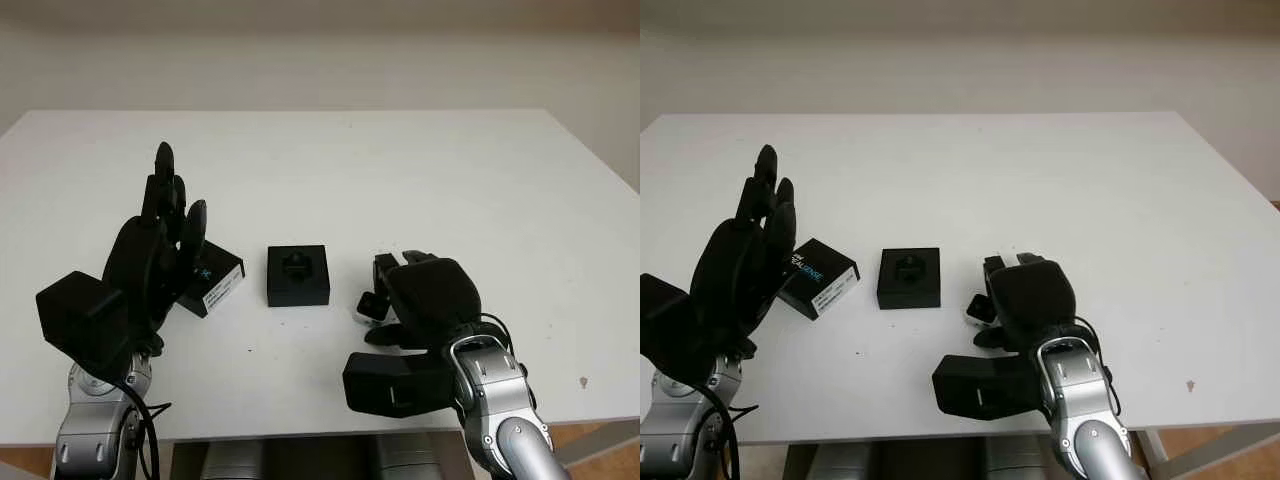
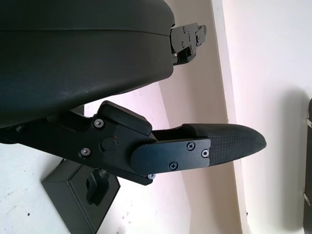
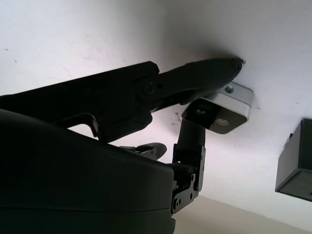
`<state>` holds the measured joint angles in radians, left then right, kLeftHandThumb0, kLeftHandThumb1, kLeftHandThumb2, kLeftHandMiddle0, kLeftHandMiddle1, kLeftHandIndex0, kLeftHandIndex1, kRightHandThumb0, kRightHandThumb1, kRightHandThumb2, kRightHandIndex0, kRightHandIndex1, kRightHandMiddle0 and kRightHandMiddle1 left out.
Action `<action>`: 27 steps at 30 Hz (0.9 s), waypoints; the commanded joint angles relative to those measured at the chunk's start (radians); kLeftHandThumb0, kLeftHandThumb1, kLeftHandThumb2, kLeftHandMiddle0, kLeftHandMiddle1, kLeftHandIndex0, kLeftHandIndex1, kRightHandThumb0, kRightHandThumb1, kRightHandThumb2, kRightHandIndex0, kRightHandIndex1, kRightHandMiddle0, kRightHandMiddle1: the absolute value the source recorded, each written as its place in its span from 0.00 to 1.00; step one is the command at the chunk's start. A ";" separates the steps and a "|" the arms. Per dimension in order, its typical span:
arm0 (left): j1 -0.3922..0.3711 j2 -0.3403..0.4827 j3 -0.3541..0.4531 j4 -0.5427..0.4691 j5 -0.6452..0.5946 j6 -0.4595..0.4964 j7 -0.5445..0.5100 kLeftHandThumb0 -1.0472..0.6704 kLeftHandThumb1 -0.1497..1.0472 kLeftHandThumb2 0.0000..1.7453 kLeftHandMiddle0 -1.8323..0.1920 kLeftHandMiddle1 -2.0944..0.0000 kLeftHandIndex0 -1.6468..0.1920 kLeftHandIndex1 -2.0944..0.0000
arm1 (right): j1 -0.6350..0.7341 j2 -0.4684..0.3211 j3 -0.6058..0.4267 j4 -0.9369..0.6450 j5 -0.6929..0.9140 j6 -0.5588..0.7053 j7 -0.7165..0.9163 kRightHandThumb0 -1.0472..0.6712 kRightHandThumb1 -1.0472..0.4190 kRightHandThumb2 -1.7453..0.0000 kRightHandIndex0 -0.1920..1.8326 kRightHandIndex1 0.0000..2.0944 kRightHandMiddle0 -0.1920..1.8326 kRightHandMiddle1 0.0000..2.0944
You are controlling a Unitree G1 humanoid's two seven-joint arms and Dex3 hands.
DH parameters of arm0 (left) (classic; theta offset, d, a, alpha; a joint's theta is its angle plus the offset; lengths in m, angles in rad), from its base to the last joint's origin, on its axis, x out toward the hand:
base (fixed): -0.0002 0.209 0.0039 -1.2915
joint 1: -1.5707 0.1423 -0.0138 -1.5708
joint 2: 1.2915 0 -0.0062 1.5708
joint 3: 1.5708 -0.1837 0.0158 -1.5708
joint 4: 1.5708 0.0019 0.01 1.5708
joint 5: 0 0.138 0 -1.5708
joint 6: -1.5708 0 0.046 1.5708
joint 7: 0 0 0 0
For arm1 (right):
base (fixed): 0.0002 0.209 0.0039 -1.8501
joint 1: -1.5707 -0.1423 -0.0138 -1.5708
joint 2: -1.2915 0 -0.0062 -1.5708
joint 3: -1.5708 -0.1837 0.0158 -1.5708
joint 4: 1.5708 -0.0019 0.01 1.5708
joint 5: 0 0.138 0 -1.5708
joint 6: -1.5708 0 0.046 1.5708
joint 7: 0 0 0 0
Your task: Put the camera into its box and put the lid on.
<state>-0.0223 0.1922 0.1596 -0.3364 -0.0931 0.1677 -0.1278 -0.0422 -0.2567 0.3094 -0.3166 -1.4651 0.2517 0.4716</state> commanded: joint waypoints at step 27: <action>0.007 -0.009 -0.006 -0.017 -0.008 0.000 0.007 0.13 1.00 0.32 1.00 1.00 1.00 1.00 | -0.016 -0.086 -0.061 0.118 0.426 -0.181 -0.382 0.37 0.00 0.93 0.38 0.05 0.27 0.64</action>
<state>-0.0159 0.1877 0.1543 -0.3417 -0.0955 0.1726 -0.1235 -0.0398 -0.3370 0.2708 -0.2025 -1.0738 0.0913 0.1197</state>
